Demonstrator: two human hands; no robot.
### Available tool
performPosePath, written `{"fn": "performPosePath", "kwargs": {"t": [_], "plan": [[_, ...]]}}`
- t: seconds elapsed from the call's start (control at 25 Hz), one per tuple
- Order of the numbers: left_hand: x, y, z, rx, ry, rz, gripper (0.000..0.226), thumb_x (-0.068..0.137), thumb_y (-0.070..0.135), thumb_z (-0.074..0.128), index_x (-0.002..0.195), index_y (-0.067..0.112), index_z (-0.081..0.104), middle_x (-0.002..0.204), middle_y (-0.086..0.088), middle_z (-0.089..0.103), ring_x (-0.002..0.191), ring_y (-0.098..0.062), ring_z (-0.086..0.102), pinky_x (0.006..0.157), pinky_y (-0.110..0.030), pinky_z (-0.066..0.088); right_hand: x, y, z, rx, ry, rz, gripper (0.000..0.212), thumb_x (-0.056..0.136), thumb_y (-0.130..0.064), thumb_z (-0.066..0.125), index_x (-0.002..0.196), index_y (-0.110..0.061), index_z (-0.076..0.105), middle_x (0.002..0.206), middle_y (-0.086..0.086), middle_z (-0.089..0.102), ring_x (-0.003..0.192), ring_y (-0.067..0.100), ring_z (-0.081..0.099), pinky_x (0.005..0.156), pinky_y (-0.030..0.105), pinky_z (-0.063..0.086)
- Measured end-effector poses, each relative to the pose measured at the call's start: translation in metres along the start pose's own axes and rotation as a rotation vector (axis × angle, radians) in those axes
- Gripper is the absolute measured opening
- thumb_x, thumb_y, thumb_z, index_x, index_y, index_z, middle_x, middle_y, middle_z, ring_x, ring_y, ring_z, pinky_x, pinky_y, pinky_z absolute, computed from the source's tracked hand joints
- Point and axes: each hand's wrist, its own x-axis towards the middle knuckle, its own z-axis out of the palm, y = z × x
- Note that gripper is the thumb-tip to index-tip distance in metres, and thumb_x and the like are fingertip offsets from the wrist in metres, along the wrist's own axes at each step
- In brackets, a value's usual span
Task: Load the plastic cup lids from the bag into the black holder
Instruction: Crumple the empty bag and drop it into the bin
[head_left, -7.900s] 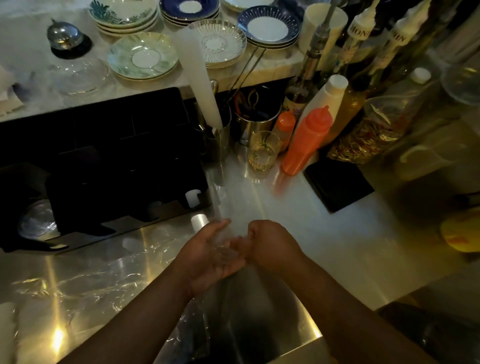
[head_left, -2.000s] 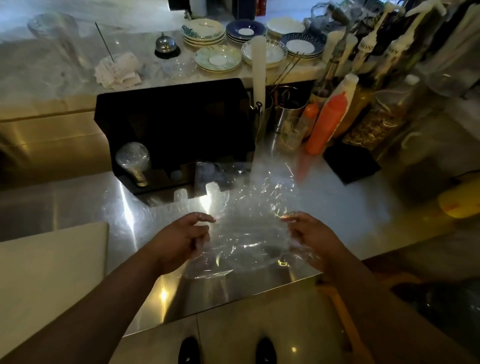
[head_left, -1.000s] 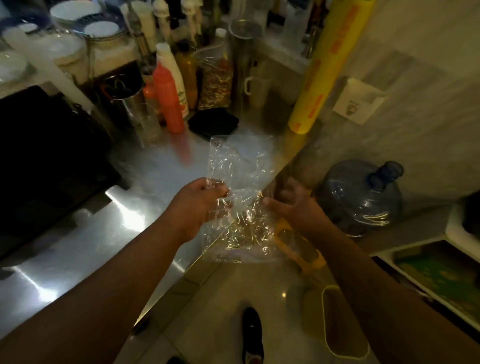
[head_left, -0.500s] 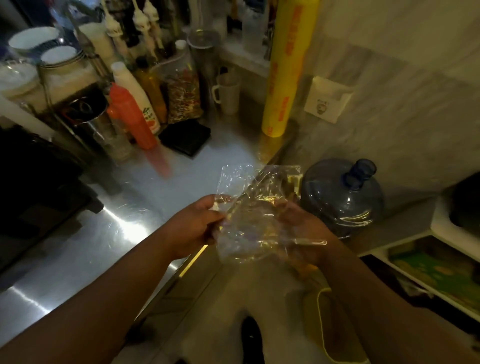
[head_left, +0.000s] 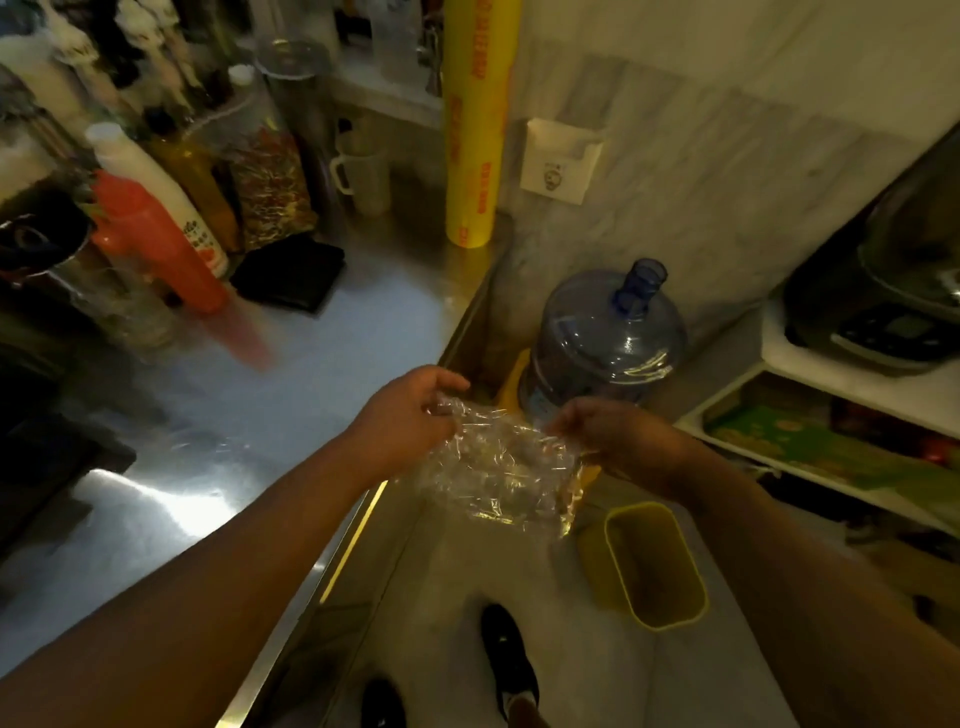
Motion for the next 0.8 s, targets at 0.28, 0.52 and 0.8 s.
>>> {"fn": "performPosePath", "kwargs": {"t": [0.28,0.52,0.8], "plan": [[0.005,0.026,0.071,0.195,-0.130,0.283,0.020,0.093,0.036,0.070,0.109,0.044,0.062,0.104,0.022,0.066,0.098,-0.002,0.065,0.072,-0.020,0.049,-0.037,0.038,0.025,-0.788,0.239,-0.035,0.017,0.087,-0.034,0.068,0.102,-0.027,0.071,0.089,-0.005,0.066,0.087,0.021,0.068,0.073,0.033,0.055],[0.040,-0.065,0.069,0.934,0.171,0.239,0.068,0.094,0.055,0.062,0.149,0.019,0.045,0.161,-0.020,0.040,0.146,-0.042,0.039,0.112,-0.059,0.040,-0.046,0.168,-0.019,-0.556,0.688,0.114,0.017,0.095,-0.022,0.055,0.100,-0.015,0.070,0.088,0.014,0.073,0.080,0.036,0.070,0.067,0.038,0.055],[0.074,-0.135,0.072,1.046,0.118,0.135,0.066,0.107,0.051,0.029,0.159,0.011,0.033,0.171,-0.018,0.022,0.157,-0.039,0.018,0.123,-0.057,0.022,0.008,0.336,-0.029,-0.375,0.776,0.390,0.015,0.099,-0.023,0.056,0.087,-0.017,0.063,0.066,0.002,0.057,0.061,0.025,0.056,0.057,0.031,0.041]]}}
